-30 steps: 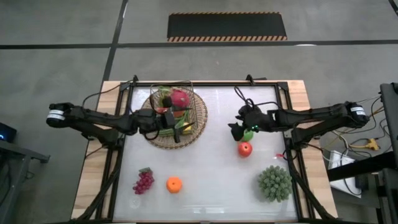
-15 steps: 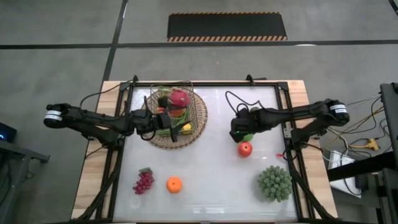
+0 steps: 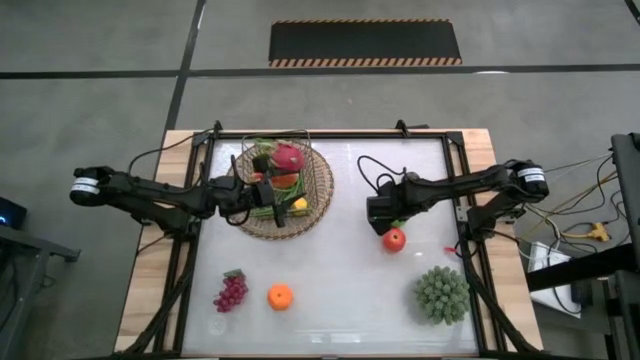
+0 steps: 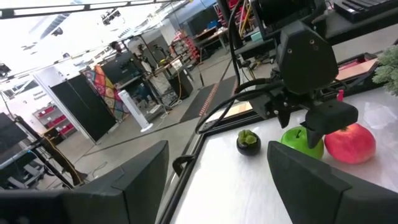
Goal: Build produce basket
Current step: Put the green apple into the wire basket
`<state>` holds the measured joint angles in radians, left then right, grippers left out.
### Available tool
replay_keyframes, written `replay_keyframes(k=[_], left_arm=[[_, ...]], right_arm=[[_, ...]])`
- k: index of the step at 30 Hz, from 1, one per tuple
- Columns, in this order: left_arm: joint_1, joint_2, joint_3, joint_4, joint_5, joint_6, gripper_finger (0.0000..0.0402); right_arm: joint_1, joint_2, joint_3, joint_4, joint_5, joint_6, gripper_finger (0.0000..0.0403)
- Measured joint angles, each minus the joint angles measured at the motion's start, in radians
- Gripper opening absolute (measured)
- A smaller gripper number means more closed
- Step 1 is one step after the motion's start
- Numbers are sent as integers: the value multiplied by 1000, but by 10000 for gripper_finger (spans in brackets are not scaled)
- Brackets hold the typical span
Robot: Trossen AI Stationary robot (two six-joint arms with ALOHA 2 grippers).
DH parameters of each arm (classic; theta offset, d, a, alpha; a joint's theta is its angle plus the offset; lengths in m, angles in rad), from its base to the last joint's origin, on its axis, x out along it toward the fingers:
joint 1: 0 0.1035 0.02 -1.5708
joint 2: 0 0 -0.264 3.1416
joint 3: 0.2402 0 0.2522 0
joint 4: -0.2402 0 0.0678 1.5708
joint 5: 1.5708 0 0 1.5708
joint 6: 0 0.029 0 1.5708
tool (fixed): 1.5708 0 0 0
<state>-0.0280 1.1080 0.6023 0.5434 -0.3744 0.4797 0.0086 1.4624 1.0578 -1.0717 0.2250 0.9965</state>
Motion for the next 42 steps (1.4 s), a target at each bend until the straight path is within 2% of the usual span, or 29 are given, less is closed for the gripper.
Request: replay_keyframes(k=[9, 19, 23, 27, 32, 42], left_arm=[[0, 0, -1, 6, 0, 0, 255], [0, 0, -3, 21, 0, 0, 255], [0, -8, -4, 46, -1, 34, 255], [0, -71, -10, 51, -1, 51, 255], [0, -189, -81, 60, -1, 47, 255], [0, -362, -193, 105, 6, 32, 255]], right_arm=[[0, 0, -62, 37, -15, 15, 360], [0, -2, -63, 43, -16, 31, 282], [0, -2, -63, 47, -16, 23, 276], [0, -14, -51, 36, -23, -8, 277], [0, -40, 52, -5, -20, -57, 276], [-2, -3, 388, -11, 17, -242, 275]])
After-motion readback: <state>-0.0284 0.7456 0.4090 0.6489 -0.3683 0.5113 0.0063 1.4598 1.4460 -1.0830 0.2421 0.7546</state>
